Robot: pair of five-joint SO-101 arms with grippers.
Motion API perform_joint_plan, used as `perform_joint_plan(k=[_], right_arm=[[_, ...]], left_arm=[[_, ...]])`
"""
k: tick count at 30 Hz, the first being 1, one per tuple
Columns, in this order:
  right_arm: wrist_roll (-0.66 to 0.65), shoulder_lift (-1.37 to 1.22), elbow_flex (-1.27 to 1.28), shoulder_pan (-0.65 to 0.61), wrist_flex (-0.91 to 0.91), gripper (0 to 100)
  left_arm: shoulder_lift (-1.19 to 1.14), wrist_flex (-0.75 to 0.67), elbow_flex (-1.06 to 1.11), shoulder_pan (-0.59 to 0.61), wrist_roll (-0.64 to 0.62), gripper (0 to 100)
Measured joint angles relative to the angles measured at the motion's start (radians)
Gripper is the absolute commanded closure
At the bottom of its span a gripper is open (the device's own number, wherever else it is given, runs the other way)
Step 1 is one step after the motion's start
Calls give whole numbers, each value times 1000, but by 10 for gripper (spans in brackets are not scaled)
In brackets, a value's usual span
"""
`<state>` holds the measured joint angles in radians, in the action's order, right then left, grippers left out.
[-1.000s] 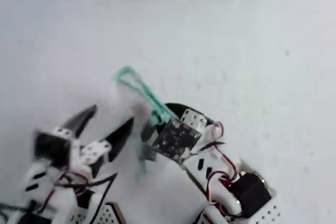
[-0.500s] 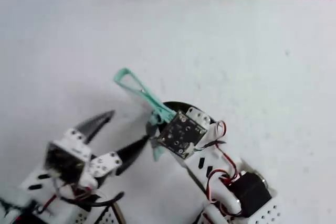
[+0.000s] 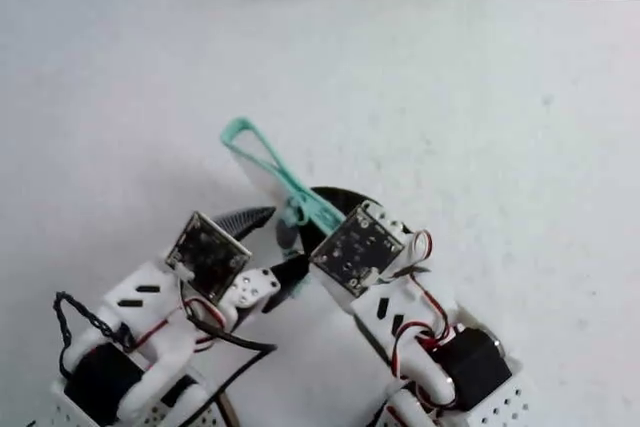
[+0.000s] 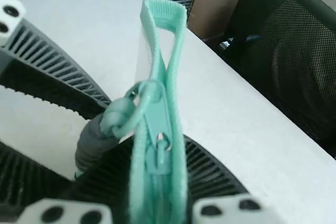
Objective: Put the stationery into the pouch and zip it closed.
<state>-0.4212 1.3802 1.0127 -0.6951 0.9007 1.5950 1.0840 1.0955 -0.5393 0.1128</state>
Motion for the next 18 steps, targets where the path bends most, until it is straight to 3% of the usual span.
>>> perform_joint_plan(k=[4, 18], right_arm=[[-2, 28, 6, -3, 11, 978], [-3, 186, 94, -8, 12, 979]], left_arm=[[6, -14, 0, 0, 0, 976], [6, -20, -52, 25, 0, 978]])
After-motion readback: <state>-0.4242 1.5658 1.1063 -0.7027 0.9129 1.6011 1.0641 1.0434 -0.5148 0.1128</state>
